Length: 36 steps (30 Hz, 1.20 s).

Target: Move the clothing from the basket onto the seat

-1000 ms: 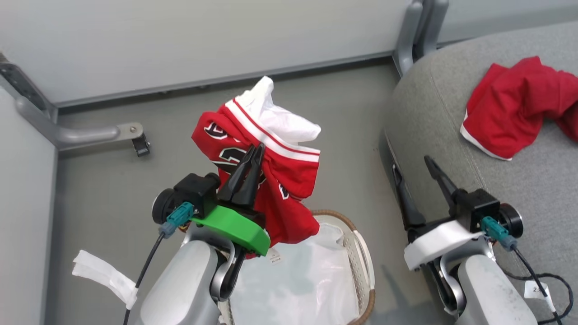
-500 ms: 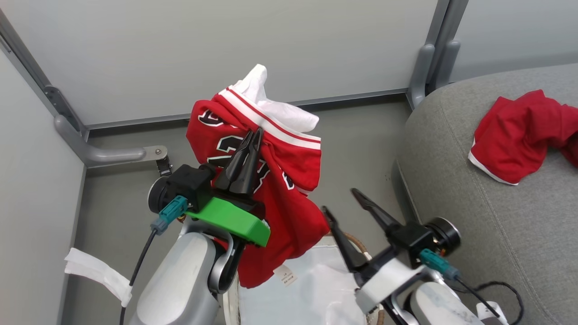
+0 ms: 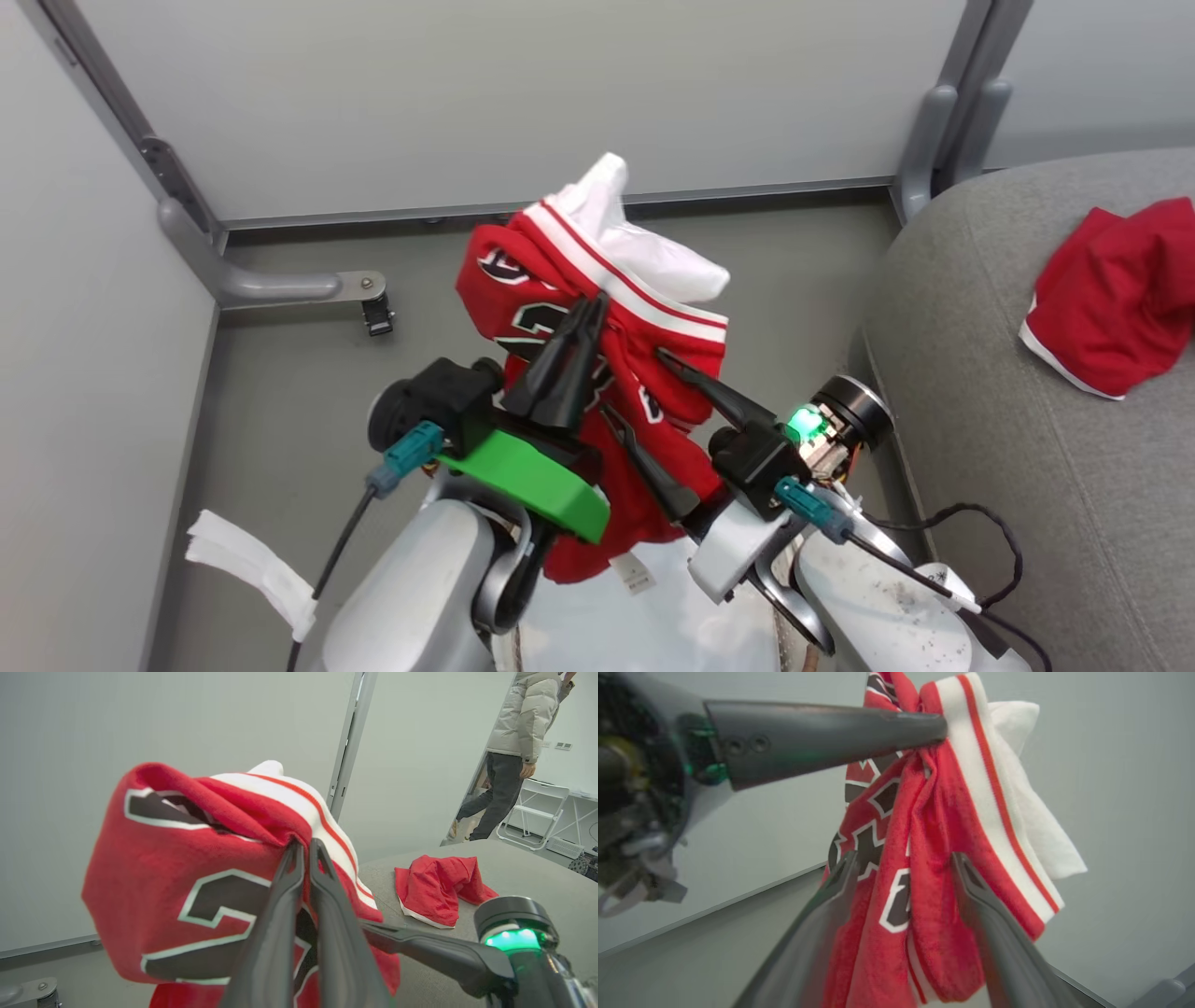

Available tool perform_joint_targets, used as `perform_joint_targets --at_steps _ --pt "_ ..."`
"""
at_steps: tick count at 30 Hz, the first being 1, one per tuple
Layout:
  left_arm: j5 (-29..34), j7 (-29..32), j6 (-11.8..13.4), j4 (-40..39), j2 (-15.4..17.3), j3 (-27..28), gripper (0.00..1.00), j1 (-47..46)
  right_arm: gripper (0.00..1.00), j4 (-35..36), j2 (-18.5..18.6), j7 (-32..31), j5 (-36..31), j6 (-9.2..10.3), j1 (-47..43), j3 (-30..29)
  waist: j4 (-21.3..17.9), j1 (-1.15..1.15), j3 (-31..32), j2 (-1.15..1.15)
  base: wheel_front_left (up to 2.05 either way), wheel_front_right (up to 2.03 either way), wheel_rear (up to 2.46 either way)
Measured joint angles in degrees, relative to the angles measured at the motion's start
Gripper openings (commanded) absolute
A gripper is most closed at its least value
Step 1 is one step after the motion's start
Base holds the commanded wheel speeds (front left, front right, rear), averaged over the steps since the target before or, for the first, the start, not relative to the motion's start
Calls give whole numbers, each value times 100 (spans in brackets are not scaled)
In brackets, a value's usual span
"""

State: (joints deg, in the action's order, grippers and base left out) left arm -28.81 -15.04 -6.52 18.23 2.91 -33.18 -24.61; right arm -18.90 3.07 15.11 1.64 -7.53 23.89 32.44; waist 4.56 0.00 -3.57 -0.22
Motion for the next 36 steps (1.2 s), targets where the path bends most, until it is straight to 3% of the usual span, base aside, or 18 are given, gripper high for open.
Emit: perform_joint_targets --at_steps 3,4,5,6,14,15,16,25,36 --pt "-155 1 32 -34 -3 -238 0 1 100 -424 -7 0 -116 0 44 -38 118 0 -1 0 0 0 0" --pt "-189 1 44 -49 -5 -293 0 1 48 -534 -5 -1 -100 0 54 -30 151 0 0 0 0 0 0" --pt "-245 1 51 -64 -3 -359 0 0 31 -613 -8 -1 -3 0 55 -11 192 0 3 0 0 0 0" --pt "-266 1 67 -76 -4 -416 0 -1 0 -687 -9 -1 89 0 66 45 232 0 7 0 0 0 0" --pt "-311 0 189 -65 -3 -472 0 -1 0 -679 -26 -1 654 0 116 181 268 0 26 0 0 0 0" --pt "-264 -7 207 -32 -3 -457 39 1 0 -671 -25 -2 680 0 107 155 236 0 27 0 0 0 0" --pt "-221 -9 209 23 -2 -435 100 3 0 -643 -26 -2 746 0 79 126 185 0 27 0 0 0 0" --pt "352 -9 102 222 -4 -198 100 119 0 -305 -22 -3 992 0 -131 -81 -609 0 -34 0 0 0 0" --pt "645 -9 -48 359 -13 75 100 406 0 -91 -11 -3 1047 0 -413 -544 -2147 0 -185 0 0 0 0"
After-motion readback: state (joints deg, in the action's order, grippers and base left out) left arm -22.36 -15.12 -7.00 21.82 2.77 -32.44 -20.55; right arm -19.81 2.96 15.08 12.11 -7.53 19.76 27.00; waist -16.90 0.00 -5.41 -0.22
